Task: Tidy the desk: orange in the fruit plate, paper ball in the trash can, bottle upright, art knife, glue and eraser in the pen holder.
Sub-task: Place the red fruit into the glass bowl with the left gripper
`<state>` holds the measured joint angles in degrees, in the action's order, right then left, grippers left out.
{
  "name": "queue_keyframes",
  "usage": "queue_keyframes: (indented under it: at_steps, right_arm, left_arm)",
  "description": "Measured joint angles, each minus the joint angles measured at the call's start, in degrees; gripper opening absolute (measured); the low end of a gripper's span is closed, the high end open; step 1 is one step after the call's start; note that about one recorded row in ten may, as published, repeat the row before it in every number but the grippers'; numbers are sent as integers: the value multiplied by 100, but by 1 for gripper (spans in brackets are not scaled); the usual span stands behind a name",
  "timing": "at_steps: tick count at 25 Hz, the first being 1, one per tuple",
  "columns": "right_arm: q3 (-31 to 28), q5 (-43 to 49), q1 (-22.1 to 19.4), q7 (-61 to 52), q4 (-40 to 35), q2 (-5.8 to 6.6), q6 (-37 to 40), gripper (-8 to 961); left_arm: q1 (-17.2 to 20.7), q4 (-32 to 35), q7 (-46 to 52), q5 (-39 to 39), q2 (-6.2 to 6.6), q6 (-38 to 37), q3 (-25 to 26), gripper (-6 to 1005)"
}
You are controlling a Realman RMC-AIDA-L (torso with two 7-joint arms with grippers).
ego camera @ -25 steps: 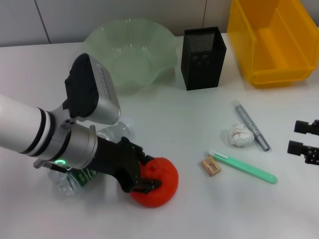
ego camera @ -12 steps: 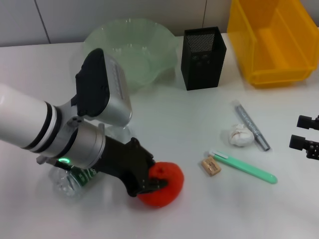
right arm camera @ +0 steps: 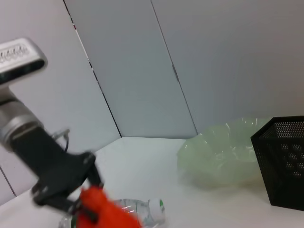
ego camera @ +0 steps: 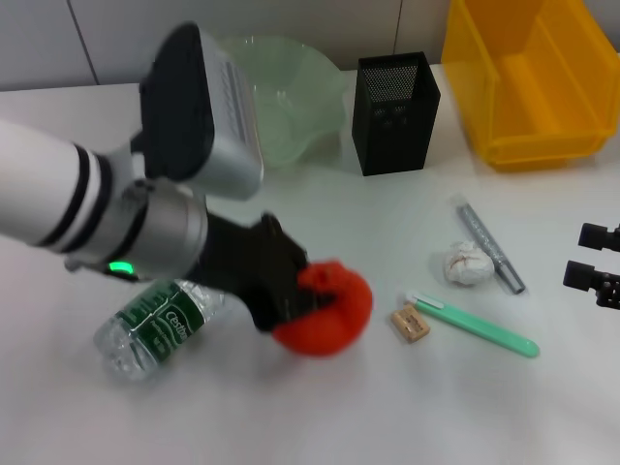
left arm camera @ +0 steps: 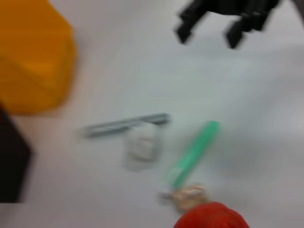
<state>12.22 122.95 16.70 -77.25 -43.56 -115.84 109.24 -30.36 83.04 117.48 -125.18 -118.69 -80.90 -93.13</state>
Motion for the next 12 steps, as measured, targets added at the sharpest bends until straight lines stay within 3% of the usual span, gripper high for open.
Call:
queue_keyframes:
  at_steps: [5,8,12]
  right_arm:
    - [-1,6,0,0,15,0,0,748]
    - [0,24,-5,0,24,-11,0,747]
    - [20,35,-7,-1,27,-32,7,747]
  left_arm:
    - [-146,183,13,-216,-7,269,433,159]
    - [-309,153,2,-312,0,797,846,126]
    - [-332,146,-2,-375,2,1051,888,98]
